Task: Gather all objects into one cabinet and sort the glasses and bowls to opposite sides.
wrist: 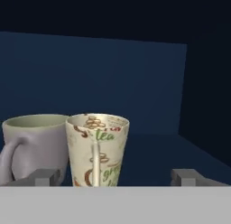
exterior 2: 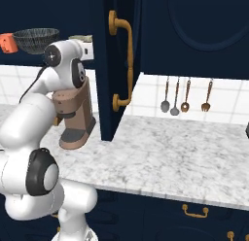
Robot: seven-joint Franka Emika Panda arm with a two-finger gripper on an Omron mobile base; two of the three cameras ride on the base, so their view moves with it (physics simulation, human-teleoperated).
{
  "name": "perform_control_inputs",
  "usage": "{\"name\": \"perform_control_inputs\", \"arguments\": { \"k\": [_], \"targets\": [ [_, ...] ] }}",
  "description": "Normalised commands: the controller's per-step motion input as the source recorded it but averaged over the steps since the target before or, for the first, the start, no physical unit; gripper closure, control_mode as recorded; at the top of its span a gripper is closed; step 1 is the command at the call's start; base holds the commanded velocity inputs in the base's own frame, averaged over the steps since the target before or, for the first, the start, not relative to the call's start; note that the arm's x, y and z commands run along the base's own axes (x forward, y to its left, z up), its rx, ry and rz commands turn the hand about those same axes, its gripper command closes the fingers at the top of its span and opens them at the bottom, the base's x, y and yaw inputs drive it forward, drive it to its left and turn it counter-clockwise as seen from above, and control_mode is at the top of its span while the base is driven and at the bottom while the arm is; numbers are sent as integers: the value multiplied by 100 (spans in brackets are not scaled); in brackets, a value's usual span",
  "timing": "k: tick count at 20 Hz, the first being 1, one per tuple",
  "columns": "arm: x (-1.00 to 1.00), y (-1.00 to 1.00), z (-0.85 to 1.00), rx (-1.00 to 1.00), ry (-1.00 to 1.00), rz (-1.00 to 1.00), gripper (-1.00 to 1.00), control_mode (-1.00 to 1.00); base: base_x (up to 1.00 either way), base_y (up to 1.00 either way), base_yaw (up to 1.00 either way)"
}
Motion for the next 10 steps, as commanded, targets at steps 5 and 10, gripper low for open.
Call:
{"name": "perform_control_inputs", "arguments": {
  "k": [5,10],
  "targets": [
    [-47,1,0,1,1,8,-100,-100,0,0,0],
    [-24,14,0,1,10,25,-100,-100,0,0,0]
  ]
}}
